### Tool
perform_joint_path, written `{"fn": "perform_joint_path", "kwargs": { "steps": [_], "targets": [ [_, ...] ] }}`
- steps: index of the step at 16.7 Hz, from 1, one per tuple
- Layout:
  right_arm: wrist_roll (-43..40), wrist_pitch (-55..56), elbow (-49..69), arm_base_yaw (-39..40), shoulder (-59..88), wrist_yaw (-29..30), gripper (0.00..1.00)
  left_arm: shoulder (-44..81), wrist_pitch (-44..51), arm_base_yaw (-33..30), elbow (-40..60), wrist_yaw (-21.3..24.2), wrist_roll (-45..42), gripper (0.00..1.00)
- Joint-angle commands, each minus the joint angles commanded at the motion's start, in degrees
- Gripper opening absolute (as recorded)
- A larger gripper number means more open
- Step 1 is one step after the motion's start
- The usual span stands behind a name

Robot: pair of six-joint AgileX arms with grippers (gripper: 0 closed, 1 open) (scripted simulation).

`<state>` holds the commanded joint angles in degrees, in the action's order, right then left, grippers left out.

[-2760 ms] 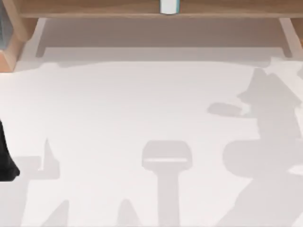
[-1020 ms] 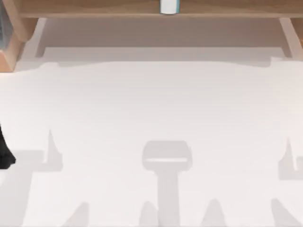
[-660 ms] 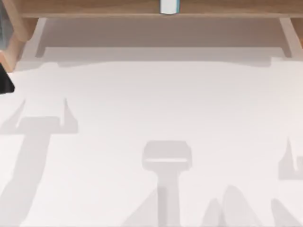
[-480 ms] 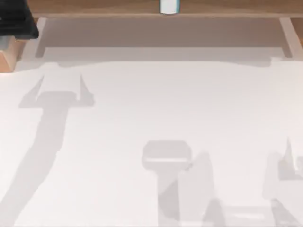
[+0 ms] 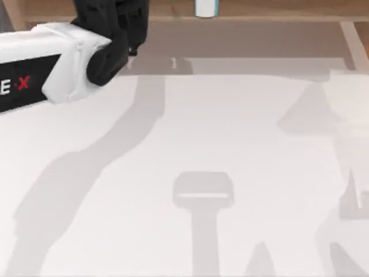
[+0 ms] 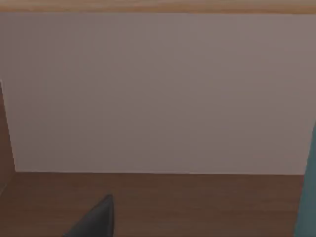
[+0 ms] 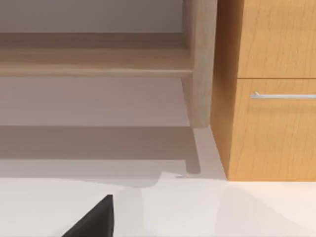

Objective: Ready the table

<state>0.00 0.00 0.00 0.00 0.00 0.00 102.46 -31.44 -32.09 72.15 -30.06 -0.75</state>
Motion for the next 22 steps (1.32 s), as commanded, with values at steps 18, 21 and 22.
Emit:
{"fn": "perform_joint_path", "kwargs": {
  "steps": [18,21,22],
  "targets": [
    [0.0,0.0,0.0,0.0,0.0,0.0,1.00,27.9,-6.6,-7.1,21.5,-6.7,0.1,1.00],
    [0.0,0.0,0.0,0.0,0.0,0.0,1.00,29.3,-5.6,-6.6,23.9,-6.1,0.1,1.00],
    [0.0,0.0,0.0,0.0,0.0,0.0,1.00,29.3,-5.6,-6.6,23.9,-6.1,0.1,1.00]
  ]
}}
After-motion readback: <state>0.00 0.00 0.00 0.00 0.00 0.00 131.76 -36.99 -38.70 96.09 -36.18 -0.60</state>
